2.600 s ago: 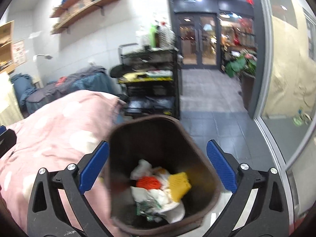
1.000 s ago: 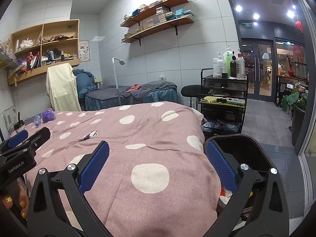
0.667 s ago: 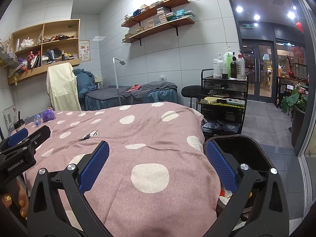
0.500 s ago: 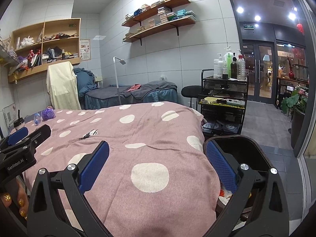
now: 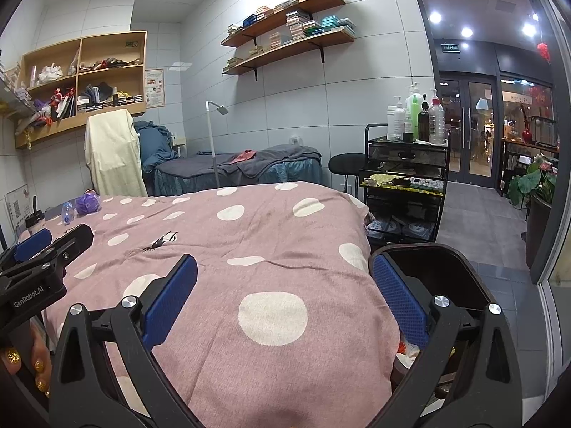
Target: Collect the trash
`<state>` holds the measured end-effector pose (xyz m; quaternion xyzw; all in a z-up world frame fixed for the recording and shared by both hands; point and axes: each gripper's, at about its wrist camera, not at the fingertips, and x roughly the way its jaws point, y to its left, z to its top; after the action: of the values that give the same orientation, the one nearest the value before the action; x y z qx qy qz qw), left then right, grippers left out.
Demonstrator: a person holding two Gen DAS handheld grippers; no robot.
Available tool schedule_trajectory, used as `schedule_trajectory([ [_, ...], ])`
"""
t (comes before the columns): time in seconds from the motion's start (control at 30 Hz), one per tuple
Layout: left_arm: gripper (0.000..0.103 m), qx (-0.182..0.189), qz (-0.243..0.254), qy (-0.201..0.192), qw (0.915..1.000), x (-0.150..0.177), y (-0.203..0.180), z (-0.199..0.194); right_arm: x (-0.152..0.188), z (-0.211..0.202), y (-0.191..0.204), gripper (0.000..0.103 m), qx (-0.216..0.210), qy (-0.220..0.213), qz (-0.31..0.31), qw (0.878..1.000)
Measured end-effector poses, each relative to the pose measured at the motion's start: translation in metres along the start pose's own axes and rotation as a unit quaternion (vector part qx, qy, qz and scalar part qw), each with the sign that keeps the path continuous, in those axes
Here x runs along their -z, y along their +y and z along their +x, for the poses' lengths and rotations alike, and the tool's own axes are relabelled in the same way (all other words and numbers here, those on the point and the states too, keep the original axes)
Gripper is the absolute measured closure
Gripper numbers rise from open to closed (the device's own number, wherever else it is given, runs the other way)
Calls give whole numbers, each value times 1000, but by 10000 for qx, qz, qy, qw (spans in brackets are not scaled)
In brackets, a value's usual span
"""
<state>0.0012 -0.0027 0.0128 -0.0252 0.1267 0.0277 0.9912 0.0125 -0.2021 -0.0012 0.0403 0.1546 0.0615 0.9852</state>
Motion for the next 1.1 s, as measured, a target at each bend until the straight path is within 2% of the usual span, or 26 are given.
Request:
schedule_trajectory([
  [1.1, 6, 5, 7, 24, 10000, 2, 1, -3, 3, 1, 0, 6, -17, 53, 9, 10000],
])
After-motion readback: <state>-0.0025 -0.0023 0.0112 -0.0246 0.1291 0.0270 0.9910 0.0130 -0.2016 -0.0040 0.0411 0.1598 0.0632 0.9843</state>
